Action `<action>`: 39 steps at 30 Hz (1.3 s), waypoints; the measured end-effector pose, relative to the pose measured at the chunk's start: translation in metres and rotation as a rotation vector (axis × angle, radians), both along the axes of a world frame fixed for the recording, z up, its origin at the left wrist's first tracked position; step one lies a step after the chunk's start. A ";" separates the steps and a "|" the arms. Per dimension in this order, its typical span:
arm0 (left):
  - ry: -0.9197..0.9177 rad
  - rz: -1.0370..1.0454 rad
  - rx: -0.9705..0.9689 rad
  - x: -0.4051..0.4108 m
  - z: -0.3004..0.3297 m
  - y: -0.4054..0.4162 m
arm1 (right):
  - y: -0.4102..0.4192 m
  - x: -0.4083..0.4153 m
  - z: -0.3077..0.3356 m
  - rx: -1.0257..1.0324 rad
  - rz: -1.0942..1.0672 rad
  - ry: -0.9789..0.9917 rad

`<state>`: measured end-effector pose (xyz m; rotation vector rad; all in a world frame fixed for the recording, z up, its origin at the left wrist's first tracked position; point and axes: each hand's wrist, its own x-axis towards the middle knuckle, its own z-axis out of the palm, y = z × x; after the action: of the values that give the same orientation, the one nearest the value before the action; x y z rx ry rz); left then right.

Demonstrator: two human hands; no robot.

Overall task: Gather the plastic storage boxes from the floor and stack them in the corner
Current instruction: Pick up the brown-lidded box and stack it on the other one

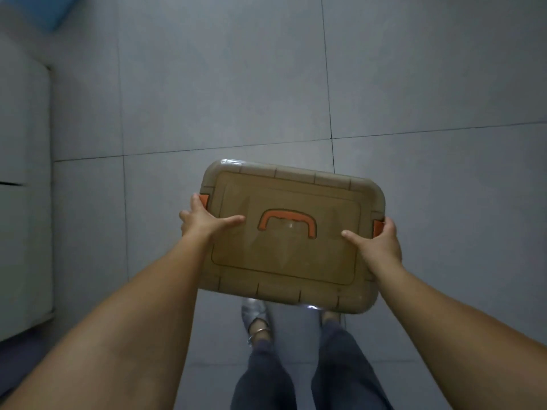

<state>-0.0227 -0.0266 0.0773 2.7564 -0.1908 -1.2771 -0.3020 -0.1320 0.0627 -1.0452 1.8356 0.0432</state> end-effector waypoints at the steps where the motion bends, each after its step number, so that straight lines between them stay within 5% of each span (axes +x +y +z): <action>1: -0.010 0.032 -0.018 -0.003 0.026 -0.004 | -0.012 0.003 0.023 -0.011 0.031 -0.016; 8: -0.101 0.216 -0.169 -0.006 0.176 -0.034 | -0.097 0.026 0.173 -0.188 0.284 -0.065; 15: -0.114 0.309 -0.357 0.038 0.254 -0.086 | -0.191 0.081 0.260 -0.288 0.363 -0.148; 24: 0.017 0.481 -0.632 0.201 0.303 -0.214 | -0.349 0.240 0.313 -0.333 0.344 -0.221; 39: 0.055 0.456 -0.699 0.475 0.322 -0.542 | -0.676 0.494 0.323 -0.435 0.217 -0.274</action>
<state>0.4519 -0.5682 0.3998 2.0124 0.0056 -0.9290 0.1920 -0.8077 0.3852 -1.4706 1.5076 -0.3678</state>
